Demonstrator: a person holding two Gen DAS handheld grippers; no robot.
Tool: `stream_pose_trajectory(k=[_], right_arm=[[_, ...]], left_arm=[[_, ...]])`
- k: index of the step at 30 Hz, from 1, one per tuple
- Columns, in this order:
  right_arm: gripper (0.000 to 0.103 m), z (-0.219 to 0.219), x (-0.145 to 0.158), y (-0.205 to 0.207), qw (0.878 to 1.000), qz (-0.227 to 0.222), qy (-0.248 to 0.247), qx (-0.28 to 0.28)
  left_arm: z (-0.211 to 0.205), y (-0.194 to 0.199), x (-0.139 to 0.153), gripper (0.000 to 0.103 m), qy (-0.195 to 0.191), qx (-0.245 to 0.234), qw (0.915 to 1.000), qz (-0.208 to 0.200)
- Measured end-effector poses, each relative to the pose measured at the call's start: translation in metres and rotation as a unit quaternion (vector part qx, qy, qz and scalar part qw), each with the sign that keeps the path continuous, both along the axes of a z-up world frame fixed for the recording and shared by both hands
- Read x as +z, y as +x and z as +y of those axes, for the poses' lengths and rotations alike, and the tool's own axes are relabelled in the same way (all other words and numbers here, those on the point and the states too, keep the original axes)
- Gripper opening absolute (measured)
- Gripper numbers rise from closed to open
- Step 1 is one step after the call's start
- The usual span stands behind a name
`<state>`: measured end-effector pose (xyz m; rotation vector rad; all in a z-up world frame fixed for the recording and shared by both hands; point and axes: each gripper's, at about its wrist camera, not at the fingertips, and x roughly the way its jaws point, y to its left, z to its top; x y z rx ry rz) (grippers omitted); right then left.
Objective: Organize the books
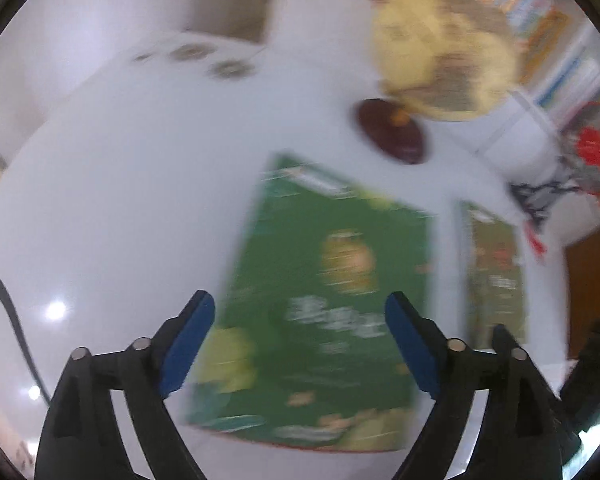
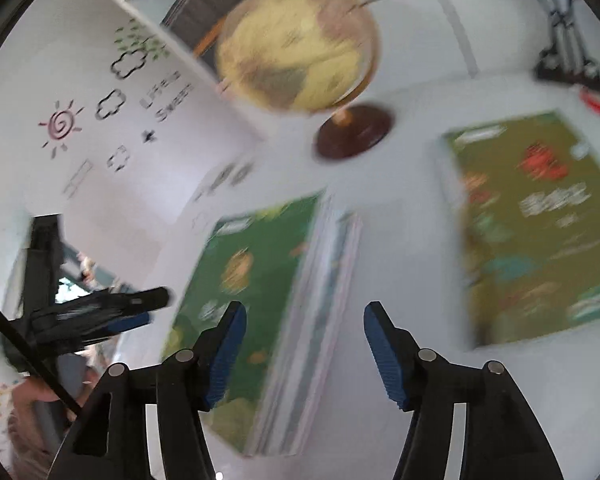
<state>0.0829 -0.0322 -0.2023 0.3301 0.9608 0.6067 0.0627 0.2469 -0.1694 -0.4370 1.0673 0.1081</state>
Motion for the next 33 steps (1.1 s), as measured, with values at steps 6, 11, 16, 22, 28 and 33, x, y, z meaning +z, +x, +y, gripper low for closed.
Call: stream_pose_trajectory(k=[6, 11, 16, 22, 28, 33], right_arm=[[0.061, -0.085, -0.006, 0.03, 0.992, -0.014, -0.069, -0.102], [0.061, -0.142, -0.013, 0.05, 0.983, -0.012, -0.105, -0.149], [0.061, -0.171, -0.023, 0.064, 0.984, 0.002, -0.124, -0.129], [0.061, -0.184, -0.034, 0.08, 0.988, 0.016, -0.114, -0.105], [0.062, -0.191, -0.044, 0.085, 0.993, 0.031, -0.063, -0.093], [0.065, -0.189, -0.045, 0.082, 0.995, 0.05, -0.04, -0.072]], left_arm=[[-0.09, 0.044, 0.003, 0.087, -0.068, -0.097, 0.9926, -0.026], [-0.165, 0.067, -0.009, 0.087, -0.061, -0.138, 0.9883, -0.023], [-0.213, 0.085, -0.034, 0.087, -0.053, -0.159, 0.9858, 0.002], [-0.24, 0.094, -0.058, 0.087, -0.047, -0.164, 0.9852, 0.017], [-0.245, 0.095, -0.071, 0.087, -0.061, -0.16, 0.985, 0.023], [-0.25, 0.093, -0.071, 0.087, -0.056, -0.175, 0.9826, 0.029]])
